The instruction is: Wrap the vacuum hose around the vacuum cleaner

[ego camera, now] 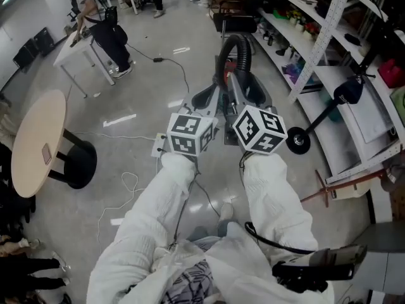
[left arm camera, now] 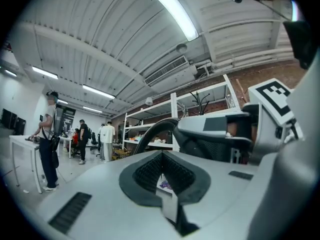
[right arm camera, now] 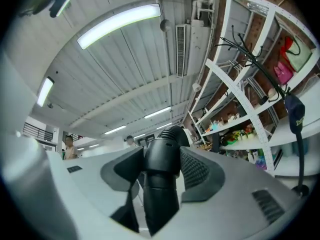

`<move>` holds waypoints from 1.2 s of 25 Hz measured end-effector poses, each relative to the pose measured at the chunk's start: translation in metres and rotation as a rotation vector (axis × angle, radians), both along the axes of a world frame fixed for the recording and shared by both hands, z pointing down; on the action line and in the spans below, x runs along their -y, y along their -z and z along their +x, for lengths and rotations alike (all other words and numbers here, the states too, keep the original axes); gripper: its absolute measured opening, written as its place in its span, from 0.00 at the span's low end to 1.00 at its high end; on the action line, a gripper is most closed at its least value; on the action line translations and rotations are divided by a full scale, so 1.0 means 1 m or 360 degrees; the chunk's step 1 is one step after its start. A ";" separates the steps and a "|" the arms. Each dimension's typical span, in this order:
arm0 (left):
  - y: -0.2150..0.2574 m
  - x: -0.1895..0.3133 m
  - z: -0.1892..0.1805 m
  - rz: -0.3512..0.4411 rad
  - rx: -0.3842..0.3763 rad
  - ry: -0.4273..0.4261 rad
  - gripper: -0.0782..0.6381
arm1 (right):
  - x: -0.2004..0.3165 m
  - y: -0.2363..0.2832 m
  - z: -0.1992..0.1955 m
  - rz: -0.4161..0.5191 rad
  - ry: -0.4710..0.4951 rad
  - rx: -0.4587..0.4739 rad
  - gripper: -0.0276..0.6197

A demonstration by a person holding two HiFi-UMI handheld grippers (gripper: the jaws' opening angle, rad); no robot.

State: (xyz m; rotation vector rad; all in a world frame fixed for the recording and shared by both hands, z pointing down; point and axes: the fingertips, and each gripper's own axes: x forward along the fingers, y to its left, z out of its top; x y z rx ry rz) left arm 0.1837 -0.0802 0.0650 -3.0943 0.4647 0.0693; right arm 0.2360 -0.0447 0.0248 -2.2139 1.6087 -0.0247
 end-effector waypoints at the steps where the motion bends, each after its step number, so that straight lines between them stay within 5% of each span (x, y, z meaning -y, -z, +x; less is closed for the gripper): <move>1: 0.008 0.000 0.016 0.0016 -0.0014 -0.0019 0.11 | -0.003 0.010 0.013 0.0034 -0.0017 -0.0012 0.40; 6: 0.049 -0.006 0.095 0.0085 -0.0087 -0.0109 0.11 | -0.018 0.055 0.085 0.0184 -0.0103 -0.0019 0.40; 17: 0.071 0.000 0.238 0.0099 -0.0095 -0.0327 0.11 | -0.032 0.063 0.232 0.0207 -0.0430 0.0008 0.40; 26: 0.068 0.084 0.360 0.0096 -0.0084 -0.0532 0.11 | 0.062 0.059 0.342 0.0176 -0.0553 0.0007 0.40; 30: 0.068 0.131 0.384 0.0124 -0.0072 -0.0594 0.11 | 0.111 0.054 0.365 0.0170 -0.0584 0.0014 0.40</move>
